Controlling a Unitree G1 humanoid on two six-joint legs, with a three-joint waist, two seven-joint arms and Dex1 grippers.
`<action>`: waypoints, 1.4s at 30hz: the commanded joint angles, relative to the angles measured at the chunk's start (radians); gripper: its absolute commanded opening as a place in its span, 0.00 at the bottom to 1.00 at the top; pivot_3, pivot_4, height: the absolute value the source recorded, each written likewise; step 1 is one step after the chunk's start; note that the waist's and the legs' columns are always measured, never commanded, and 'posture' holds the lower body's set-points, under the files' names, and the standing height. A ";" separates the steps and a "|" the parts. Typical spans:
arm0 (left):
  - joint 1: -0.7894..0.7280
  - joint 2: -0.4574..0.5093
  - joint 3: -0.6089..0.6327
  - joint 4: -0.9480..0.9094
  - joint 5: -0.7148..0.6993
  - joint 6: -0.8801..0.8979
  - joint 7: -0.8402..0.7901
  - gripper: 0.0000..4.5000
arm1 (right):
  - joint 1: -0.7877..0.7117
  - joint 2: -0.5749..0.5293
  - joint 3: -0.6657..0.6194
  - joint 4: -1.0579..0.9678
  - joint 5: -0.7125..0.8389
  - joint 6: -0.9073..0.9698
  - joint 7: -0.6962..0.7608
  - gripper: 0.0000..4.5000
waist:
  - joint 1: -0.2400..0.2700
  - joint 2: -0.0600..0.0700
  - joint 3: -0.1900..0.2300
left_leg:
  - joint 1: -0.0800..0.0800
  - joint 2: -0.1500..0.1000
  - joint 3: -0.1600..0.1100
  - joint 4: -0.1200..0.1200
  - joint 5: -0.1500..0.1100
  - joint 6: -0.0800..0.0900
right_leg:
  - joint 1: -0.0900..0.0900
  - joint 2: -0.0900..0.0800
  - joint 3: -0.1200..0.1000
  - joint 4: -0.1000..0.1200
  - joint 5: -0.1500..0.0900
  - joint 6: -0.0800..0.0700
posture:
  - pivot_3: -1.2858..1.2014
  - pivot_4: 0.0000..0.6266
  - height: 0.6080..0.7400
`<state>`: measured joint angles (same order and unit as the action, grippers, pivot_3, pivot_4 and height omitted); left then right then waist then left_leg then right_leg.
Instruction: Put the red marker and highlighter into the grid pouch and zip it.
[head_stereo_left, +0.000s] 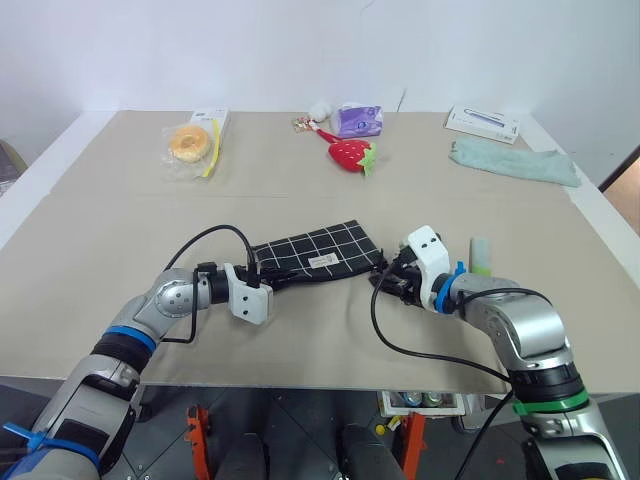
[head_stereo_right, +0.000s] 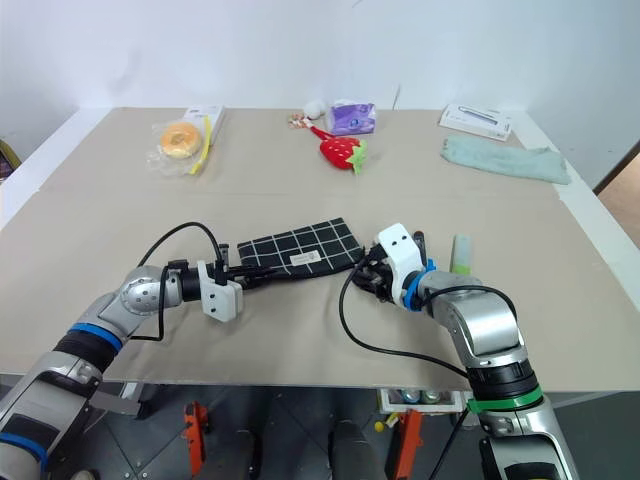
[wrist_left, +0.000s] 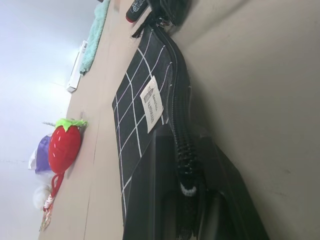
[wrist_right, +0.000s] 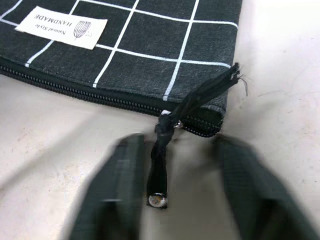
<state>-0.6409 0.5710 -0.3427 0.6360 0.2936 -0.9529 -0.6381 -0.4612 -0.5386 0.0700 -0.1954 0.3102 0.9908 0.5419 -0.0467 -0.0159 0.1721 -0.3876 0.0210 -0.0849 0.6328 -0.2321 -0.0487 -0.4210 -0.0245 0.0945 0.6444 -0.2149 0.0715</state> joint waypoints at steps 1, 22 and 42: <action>0.024 -0.003 -0.006 -0.026 0.000 0.004 0.001 0.00 | -0.028 -0.008 -0.014 -0.064 0.018 0.027 0.002 0.02 | 0.000 0.000 0.000 | 0.000 0.000 0.000 0.000 0.000 0.000 | 0.000 0.000 0.000 0.000 0.000 0.000 | 0.52 0.24 0.99; 0.031 -0.027 0.005 -0.045 -0.005 0.034 0.004 0.00 | -0.035 0.118 0.106 -0.140 0.064 0.045 0.003 0.01 | 0.001 0.000 0.000 | 0.000 0.000 0.000 0.000 0.000 0.000 | 0.000 0.000 0.000 0.000 0.000 0.000 | 0.52 0.24 0.99; 0.046 -0.045 0.025 -0.102 -0.058 0.080 -0.013 0.00 | -0.036 0.052 0.307 -0.070 -0.101 -0.053 0.071 0.01 | -0.005 -0.002 -0.001 | 0.002 0.001 -0.001 0.001 0.000 0.000 | 0.001 0.001 0.000 0.001 0.001 0.000 | 0.52 0.24 0.99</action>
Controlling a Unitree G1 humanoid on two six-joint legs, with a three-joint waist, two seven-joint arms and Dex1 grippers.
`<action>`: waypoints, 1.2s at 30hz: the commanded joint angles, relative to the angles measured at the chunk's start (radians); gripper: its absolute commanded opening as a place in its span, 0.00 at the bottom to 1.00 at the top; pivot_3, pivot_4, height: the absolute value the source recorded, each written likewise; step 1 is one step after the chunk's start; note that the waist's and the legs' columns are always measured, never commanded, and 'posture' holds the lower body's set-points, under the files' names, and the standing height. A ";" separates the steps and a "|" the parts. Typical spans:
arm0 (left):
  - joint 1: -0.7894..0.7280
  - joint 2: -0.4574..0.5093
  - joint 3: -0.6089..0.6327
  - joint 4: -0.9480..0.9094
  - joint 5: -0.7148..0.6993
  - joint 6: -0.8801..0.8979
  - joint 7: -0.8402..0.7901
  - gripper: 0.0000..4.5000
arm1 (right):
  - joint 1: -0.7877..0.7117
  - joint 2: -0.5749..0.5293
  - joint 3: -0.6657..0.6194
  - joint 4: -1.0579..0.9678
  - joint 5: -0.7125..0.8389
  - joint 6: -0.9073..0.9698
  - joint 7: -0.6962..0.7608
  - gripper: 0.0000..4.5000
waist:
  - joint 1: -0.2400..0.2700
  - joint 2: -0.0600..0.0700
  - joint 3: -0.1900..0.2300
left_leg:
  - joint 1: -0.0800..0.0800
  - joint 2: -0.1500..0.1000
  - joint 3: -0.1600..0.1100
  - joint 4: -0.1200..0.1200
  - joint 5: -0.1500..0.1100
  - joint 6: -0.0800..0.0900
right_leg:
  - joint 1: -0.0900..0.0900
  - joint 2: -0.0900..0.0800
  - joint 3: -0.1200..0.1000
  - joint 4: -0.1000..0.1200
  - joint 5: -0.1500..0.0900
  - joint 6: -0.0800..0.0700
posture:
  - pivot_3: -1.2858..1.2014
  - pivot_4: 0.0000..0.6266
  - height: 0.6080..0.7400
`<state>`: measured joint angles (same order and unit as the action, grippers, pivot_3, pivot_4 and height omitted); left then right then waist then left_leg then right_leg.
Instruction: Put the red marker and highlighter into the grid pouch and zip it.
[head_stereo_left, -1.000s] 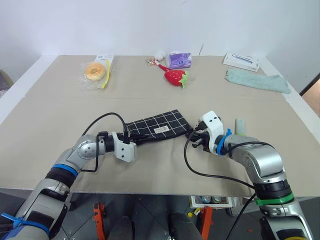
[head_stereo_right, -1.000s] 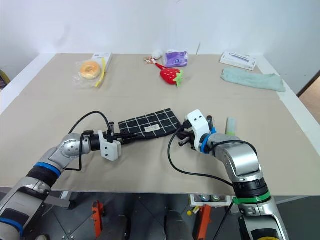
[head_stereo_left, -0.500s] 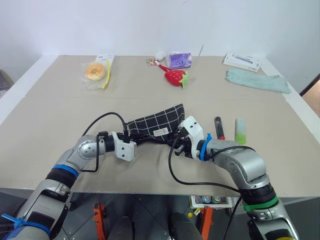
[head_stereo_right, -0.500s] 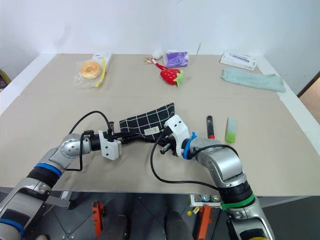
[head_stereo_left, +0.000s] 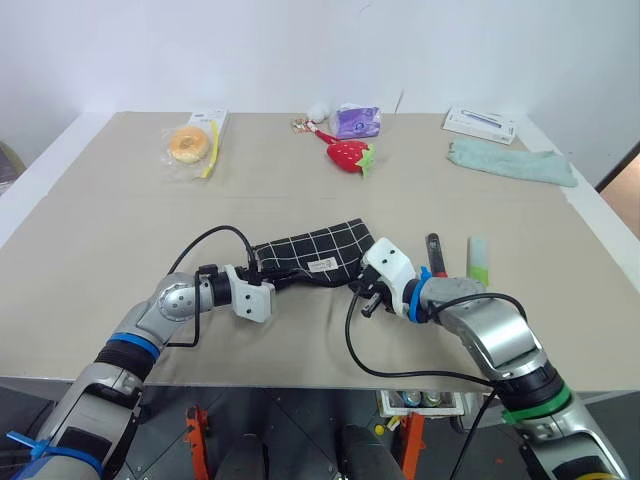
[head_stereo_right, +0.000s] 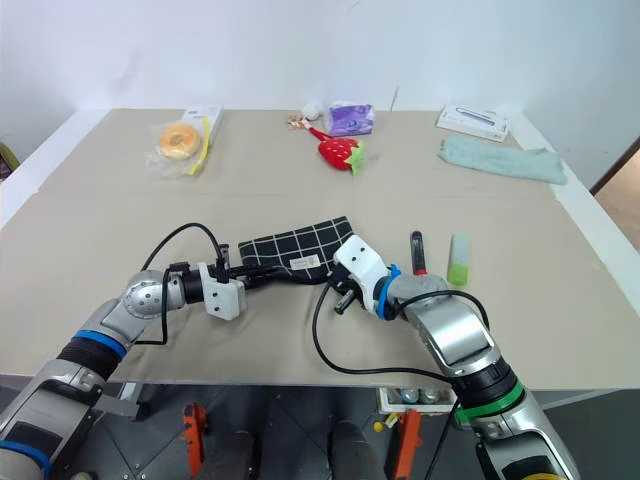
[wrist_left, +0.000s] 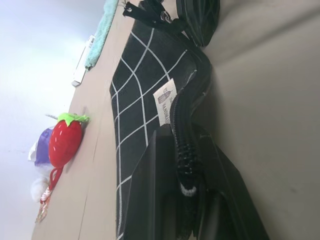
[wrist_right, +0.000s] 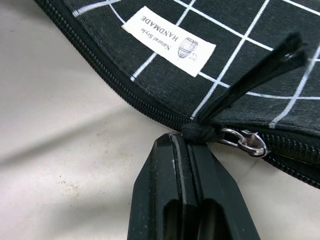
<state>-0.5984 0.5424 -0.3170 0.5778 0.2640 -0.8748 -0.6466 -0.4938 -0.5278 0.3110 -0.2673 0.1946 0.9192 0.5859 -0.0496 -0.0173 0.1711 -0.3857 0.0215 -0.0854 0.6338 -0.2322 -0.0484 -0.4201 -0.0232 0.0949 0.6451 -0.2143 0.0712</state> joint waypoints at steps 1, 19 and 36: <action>0.002 -0.019 0.006 -0.056 -0.042 0.008 -0.004 0.00 | -0.007 0.046 0.061 0.009 0.008 0.017 0.025 0.01 | -0.004 0.000 0.000 | 0.000 0.001 0.000 0.000 0.000 0.000 | 0.000 0.001 0.000 0.000 0.000 0.000 | 0.52 0.24 0.99; 0.013 -0.041 0.049 -0.147 -0.144 0.108 -0.018 0.00 | -0.021 0.083 0.006 -0.118 0.086 -0.055 0.133 0.01 | -0.014 0.000 0.001 | -0.002 0.003 0.000 0.000 -0.001 0.002 | -0.002 0.004 0.000 0.000 0.000 -0.002 | 0.52 0.24 0.99; 0.009 -0.058 0.100 -0.155 -0.191 0.128 -0.012 0.00 | 0.035 -0.009 0.002 -0.104 0.078 -0.006 0.126 0.01 | -0.003 -0.001 0.002 | -0.004 0.002 0.000 0.000 -0.001 0.002 | -0.004 0.003 0.000 0.000 0.000 -0.001 | 0.52 0.24 0.99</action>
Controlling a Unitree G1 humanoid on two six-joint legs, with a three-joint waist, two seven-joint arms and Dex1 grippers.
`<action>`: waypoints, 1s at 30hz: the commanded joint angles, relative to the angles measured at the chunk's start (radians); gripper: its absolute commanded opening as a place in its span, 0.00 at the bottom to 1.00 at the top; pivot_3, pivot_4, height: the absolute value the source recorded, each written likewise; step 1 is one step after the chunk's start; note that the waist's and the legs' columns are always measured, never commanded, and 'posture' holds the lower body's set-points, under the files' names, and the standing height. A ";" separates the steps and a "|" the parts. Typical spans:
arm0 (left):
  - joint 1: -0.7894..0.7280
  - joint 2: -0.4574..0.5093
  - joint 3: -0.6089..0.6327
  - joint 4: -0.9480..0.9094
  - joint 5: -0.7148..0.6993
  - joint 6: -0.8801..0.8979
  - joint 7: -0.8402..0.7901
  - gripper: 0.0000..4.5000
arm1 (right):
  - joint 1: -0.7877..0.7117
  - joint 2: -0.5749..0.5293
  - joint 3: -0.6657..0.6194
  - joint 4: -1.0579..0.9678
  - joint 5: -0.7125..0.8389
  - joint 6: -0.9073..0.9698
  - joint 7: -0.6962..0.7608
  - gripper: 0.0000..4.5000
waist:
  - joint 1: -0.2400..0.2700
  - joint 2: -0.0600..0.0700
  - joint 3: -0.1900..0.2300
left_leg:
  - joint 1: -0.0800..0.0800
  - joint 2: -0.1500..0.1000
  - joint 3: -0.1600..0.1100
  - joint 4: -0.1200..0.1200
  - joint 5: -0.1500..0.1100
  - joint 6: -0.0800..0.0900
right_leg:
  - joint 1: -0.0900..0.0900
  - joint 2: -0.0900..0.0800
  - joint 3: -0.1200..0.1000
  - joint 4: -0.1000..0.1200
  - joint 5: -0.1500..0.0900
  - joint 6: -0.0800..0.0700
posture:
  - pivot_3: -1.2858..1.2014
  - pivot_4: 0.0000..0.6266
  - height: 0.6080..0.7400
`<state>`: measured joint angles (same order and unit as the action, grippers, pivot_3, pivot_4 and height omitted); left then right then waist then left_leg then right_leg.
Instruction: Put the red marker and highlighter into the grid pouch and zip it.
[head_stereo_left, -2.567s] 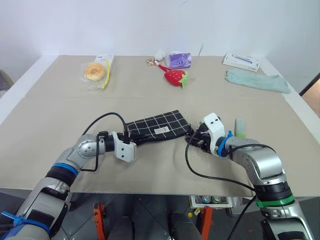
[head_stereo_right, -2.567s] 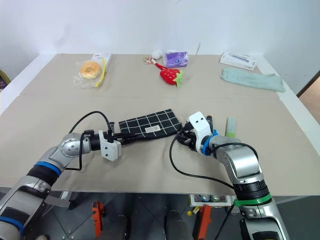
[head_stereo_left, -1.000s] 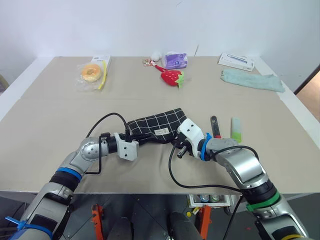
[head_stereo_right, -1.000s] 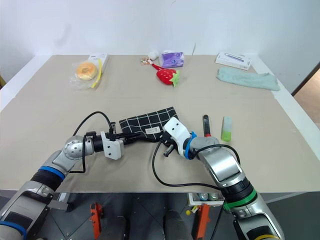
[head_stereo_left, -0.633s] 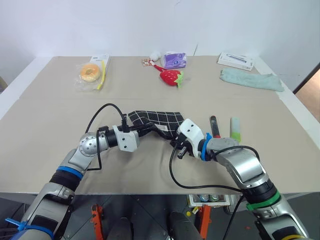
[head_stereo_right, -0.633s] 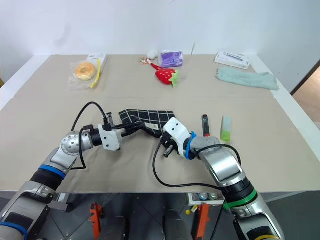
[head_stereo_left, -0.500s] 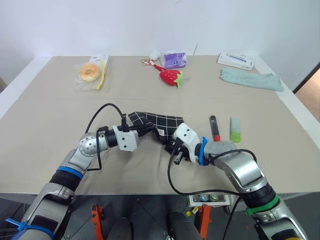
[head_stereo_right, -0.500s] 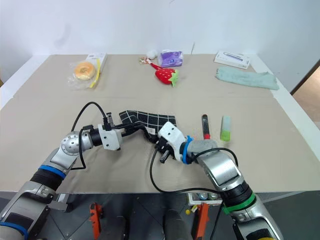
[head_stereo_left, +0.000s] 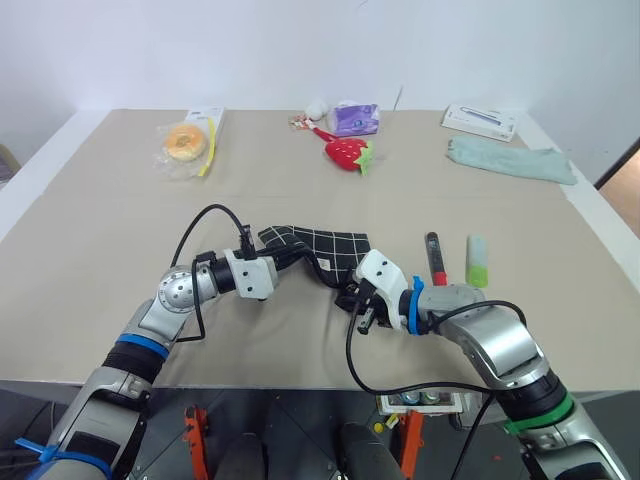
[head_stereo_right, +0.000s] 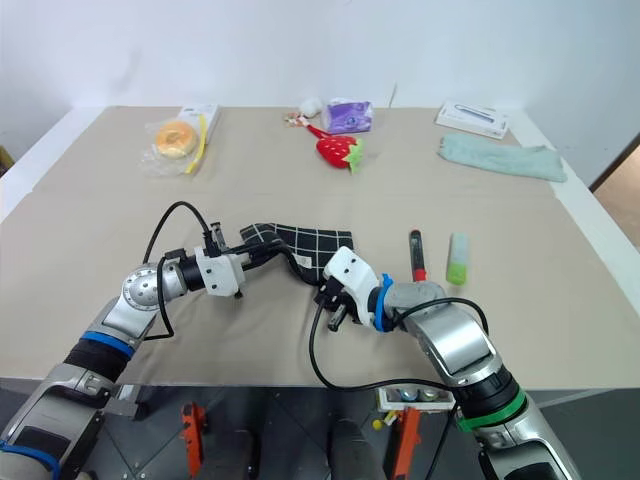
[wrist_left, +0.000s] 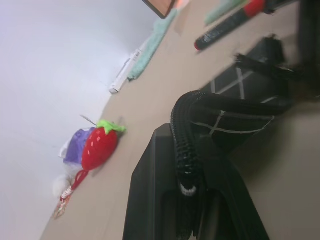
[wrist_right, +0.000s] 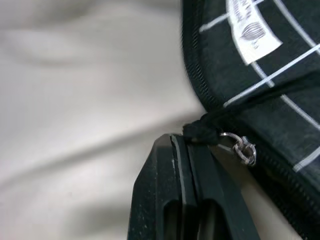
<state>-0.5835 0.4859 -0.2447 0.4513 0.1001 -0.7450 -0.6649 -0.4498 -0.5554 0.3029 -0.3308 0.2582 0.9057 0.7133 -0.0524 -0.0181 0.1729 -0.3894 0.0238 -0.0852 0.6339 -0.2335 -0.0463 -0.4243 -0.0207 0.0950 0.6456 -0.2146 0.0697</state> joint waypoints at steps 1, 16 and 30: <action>-0.007 -0.003 0.028 -0.030 -0.028 0.001 0.005 0.00 | -0.017 0.034 0.008 -0.038 0.016 0.006 -0.008 0.01 | 0.000 0.000 0.000 | 0.000 0.000 0.000 0.000 0.000 0.000 | 0.000 0.001 0.000 0.000 0.000 0.000 | 0.52 0.24 0.99; 0.026 0.005 0.023 -0.044 -0.015 0.007 -0.010 0.00 | 0.006 0.029 -0.039 -0.055 0.014 -0.051 -0.004 0.01 | 0.006 0.000 0.000 | -0.001 -0.002 0.000 0.000 0.000 0.000 | 0.000 -0.002 0.000 0.000 0.000 0.001 | 0.52 0.24 0.99; 0.096 0.026 -0.020 -0.060 0.139 0.038 0.027 0.00 | 0.009 -0.006 -0.232 -0.078 0.104 0.097 -0.086 1.00 | 0.004 0.000 0.000 | 0.000 -0.002 0.000 0.000 0.000 0.000 | 0.001 -0.002 0.000 0.000 0.001 0.001 | 0.52 0.24 0.99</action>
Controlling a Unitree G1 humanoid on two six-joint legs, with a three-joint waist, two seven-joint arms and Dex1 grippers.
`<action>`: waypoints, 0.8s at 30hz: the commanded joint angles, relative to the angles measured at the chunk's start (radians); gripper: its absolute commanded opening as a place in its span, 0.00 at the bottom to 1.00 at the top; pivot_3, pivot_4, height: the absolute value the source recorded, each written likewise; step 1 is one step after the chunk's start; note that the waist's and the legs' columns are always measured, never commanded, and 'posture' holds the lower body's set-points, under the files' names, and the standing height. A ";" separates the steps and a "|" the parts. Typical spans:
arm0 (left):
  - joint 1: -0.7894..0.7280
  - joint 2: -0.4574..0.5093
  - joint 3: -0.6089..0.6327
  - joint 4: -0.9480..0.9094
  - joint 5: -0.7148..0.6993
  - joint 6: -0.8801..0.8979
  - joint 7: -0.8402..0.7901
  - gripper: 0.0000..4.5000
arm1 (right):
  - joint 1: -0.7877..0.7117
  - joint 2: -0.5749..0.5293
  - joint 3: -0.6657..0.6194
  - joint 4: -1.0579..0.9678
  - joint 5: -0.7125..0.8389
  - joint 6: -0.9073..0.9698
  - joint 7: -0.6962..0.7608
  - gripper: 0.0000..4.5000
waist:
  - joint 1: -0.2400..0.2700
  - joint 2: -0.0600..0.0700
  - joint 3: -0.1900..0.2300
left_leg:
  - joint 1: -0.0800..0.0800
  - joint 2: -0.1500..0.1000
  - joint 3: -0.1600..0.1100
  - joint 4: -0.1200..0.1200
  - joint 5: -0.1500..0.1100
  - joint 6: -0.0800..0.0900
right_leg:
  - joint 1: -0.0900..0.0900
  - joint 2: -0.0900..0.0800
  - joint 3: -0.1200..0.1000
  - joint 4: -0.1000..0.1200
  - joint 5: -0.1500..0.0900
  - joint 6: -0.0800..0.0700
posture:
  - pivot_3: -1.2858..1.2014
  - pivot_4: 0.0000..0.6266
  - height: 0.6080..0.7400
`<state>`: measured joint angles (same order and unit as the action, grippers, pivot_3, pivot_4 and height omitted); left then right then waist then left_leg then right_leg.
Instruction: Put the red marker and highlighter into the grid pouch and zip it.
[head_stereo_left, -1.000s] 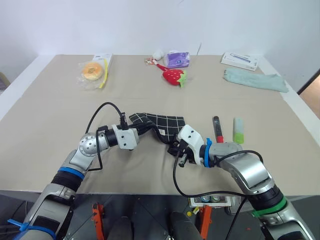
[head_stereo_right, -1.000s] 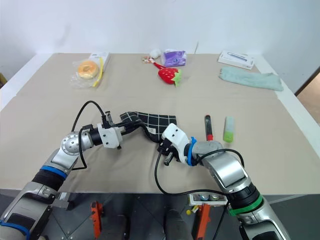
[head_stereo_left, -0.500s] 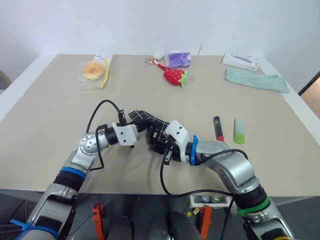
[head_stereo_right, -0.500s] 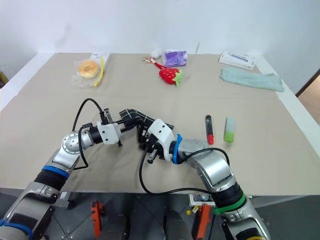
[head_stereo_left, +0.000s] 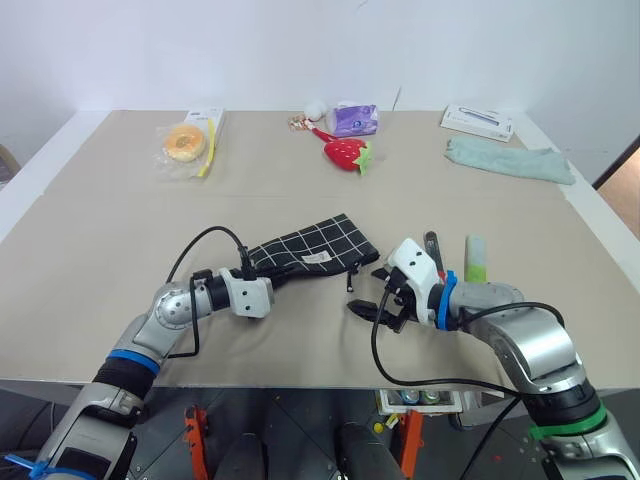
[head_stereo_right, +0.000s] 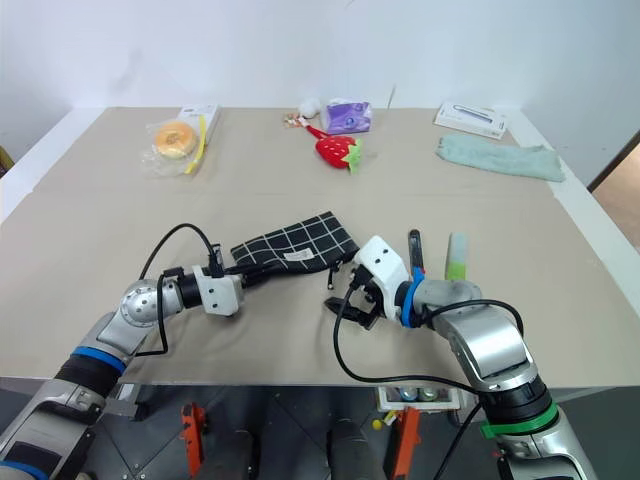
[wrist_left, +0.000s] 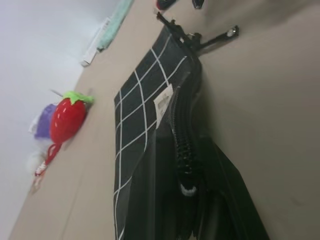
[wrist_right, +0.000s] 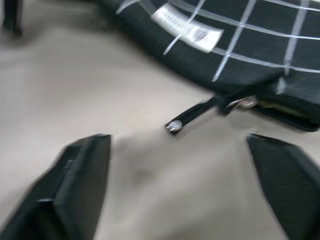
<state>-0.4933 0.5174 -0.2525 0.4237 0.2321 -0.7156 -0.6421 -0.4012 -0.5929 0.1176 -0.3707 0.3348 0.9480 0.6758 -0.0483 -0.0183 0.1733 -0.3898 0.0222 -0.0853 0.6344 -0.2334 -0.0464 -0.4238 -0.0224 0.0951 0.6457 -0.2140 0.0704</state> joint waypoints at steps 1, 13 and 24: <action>0.005 -0.005 -0.014 -0.035 0.008 0.011 0.003 0.00 | -0.058 0.062 -0.059 -0.023 0.027 0.097 -0.088 1.00 | 0.000 0.000 0.000 | 0.000 0.000 0.000 0.000 0.000 0.000 | 0.000 0.000 0.000 0.000 0.000 0.000 | 0.52 0.24 0.99; -0.005 -0.005 -0.021 -0.042 0.004 0.024 0.003 0.00 | -0.112 0.234 -0.059 0.094 -0.017 0.197 -0.290 0.81 | 0.000 0.000 0.000 | 0.000 0.000 0.000 0.000 0.000 0.000 | 0.000 0.000 0.000 0.000 0.000 0.000 | 0.52 0.24 0.99; -0.001 -0.007 -0.023 -0.054 -0.004 0.028 -0.001 0.00 | -0.126 0.251 -0.065 0.116 -0.024 0.170 -0.319 0.01 | 0.000 0.000 0.000 | 0.000 0.000 0.000 0.000 0.000 0.000 | 0.000 0.000 0.000 0.000 0.000 0.000 | 0.52 0.24 0.99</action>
<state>-0.4939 0.5160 -0.2683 0.4002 0.2358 -0.6892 -0.6413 -0.5151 -0.3410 0.0626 -0.2326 0.3084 1.1359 0.3559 -0.0487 -0.0178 0.1731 -0.3898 0.0222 -0.0854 0.6344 -0.2334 -0.0464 -0.4237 -0.0224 0.0950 0.6461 -0.2140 0.0704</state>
